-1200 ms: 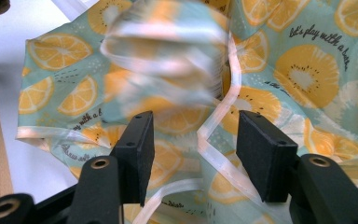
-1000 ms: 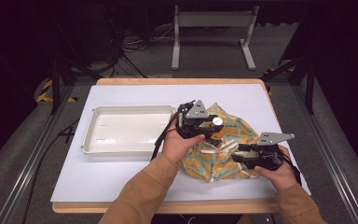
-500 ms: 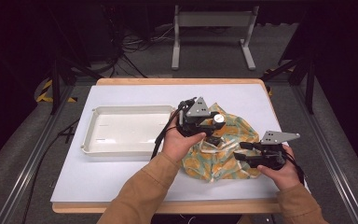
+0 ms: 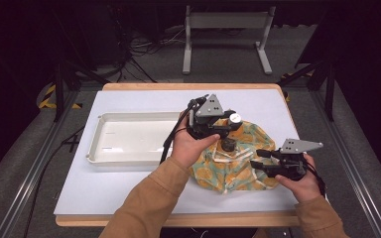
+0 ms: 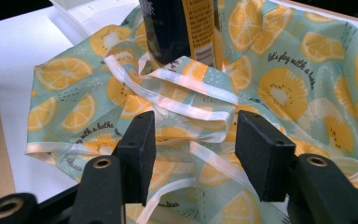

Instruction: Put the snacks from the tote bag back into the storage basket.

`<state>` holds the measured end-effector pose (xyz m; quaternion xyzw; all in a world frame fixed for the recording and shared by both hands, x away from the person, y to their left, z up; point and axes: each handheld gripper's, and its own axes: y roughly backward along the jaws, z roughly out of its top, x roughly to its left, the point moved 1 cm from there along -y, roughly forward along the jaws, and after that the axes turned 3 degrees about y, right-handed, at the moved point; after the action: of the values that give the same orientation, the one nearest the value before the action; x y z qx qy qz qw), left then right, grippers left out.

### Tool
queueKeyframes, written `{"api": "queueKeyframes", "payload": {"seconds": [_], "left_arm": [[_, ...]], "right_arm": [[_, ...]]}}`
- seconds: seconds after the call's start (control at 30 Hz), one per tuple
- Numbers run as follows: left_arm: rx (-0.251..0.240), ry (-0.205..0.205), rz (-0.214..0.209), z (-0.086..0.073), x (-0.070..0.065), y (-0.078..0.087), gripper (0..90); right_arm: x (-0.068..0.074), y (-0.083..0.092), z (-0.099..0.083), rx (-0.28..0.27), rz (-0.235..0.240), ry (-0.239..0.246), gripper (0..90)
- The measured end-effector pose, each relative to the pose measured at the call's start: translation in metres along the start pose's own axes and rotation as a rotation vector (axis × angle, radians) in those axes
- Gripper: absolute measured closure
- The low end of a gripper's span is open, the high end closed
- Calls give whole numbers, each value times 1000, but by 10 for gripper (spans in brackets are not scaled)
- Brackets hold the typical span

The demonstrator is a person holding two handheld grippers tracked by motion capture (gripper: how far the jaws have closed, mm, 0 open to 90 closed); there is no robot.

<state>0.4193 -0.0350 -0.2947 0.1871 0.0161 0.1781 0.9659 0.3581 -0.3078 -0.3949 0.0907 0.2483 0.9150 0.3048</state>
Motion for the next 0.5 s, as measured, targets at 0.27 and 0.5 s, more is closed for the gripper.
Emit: {"api": "queueKeyframes", "payload": {"seconds": [0.27, 0.5], "left_arm": [[-28, -1, 0, 11, 1, 10, 585], [-20, -23, 10, 20, 0, 17, 585]], "right_arm": [[0, 1, 0, -6, -4, -2, 489], [0, 2, 0, -7, -5, 0, 490]]}}
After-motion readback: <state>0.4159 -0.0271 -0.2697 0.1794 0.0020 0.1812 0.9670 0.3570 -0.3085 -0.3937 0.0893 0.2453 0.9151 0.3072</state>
